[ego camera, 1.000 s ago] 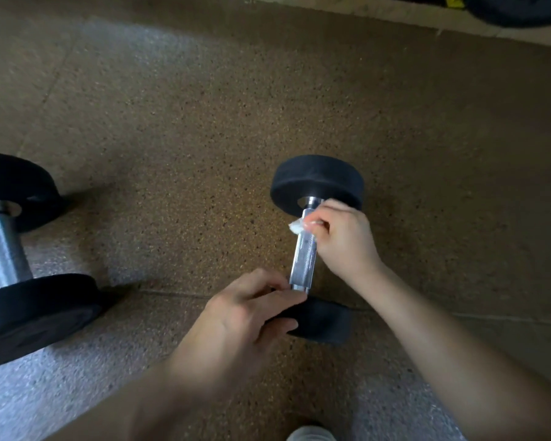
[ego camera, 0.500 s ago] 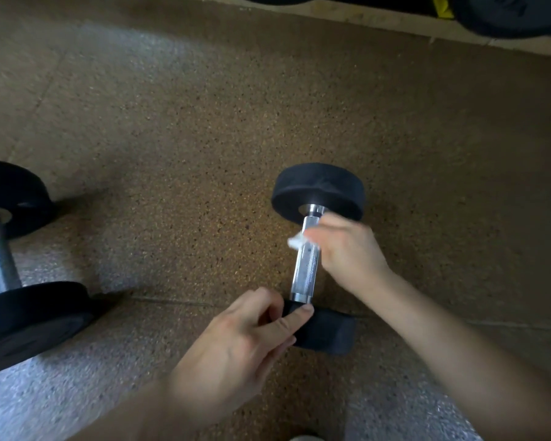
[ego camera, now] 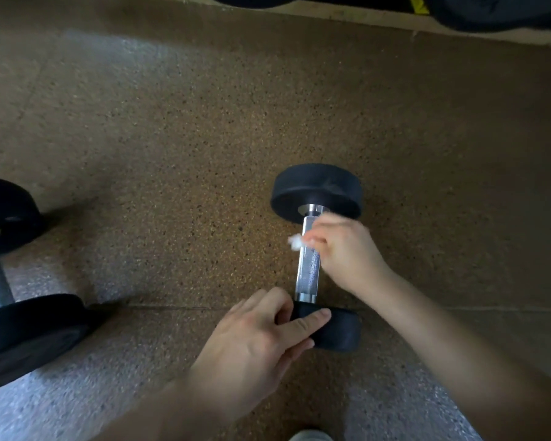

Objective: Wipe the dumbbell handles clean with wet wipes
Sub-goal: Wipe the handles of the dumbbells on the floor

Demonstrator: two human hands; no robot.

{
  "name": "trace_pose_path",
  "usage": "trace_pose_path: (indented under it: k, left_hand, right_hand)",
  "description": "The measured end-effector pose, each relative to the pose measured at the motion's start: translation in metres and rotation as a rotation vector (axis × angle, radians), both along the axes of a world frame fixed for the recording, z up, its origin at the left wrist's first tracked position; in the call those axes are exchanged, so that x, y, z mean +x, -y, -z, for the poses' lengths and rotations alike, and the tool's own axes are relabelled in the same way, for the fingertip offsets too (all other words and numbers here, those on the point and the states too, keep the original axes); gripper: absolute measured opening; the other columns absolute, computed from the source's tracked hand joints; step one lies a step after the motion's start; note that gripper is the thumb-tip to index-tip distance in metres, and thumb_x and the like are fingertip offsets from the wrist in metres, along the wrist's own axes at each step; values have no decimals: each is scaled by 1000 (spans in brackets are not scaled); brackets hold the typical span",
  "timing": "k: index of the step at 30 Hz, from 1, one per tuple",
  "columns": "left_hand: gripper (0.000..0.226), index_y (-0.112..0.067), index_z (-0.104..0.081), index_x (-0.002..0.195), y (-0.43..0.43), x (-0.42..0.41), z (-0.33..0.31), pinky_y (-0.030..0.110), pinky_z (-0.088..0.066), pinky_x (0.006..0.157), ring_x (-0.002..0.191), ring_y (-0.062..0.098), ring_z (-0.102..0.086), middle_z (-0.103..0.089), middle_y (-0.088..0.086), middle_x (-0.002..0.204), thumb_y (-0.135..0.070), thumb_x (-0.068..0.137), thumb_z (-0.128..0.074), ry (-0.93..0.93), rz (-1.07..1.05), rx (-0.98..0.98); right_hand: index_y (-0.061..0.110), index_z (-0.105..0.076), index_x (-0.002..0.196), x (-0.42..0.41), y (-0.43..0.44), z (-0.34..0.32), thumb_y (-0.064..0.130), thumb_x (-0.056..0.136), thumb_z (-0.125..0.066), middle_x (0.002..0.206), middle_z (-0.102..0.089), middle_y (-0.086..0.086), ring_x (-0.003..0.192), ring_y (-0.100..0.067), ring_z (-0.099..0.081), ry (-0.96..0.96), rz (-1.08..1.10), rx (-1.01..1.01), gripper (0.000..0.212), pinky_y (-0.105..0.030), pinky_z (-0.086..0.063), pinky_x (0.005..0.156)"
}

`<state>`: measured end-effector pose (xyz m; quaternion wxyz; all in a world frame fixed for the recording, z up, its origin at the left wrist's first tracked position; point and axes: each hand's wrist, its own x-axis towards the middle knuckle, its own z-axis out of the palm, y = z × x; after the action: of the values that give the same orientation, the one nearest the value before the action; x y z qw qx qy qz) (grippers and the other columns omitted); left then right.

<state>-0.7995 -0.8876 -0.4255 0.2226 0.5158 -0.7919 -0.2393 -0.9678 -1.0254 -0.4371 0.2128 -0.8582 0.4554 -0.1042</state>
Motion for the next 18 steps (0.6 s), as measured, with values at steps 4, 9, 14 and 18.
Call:
trace_pose_path:
  k: [4,9,14,18]
  left_hand:
    - [40,-41,-50,134,2,-13,-2,37,-48,57,72,15,-45,-40,-5,86,-40,95,-43,40,22,-1]
    - [37,-36,-58,128,9,-12,-3,32,-49,62,75,14,-49,-45,-4,89,-38,92,-48,-16,64,28]
    - [51,-33,-57,132,3,-10,4,37,-47,62,80,15,-47,-43,-5,92,-13,84,-61,-79,81,38]
    - [45,-28,-60,130,10,-14,6,36,-45,63,80,16,-46,-43,-3,91,-16,87,-57,-69,123,20]
  right_hand:
    - [11,-76,87,-12,-14,-8,16,88,-58,89,-67,2,79,-14,-64,21,-44,94,19,-32,-54,72]
    - [8,-75,90,-5,5,-1,3,85,-63,92,-67,-3,81,-19,-64,12,139,-34,15,-39,-55,72]
    - [11,-76,91,-11,-15,-9,5,86,-65,92,-68,1,83,-15,-64,-2,33,96,14,-36,-54,76]
    - [9,-76,96,-8,5,-3,7,87,-64,99,-68,-2,89,-17,-64,7,196,24,15,-34,-52,79]
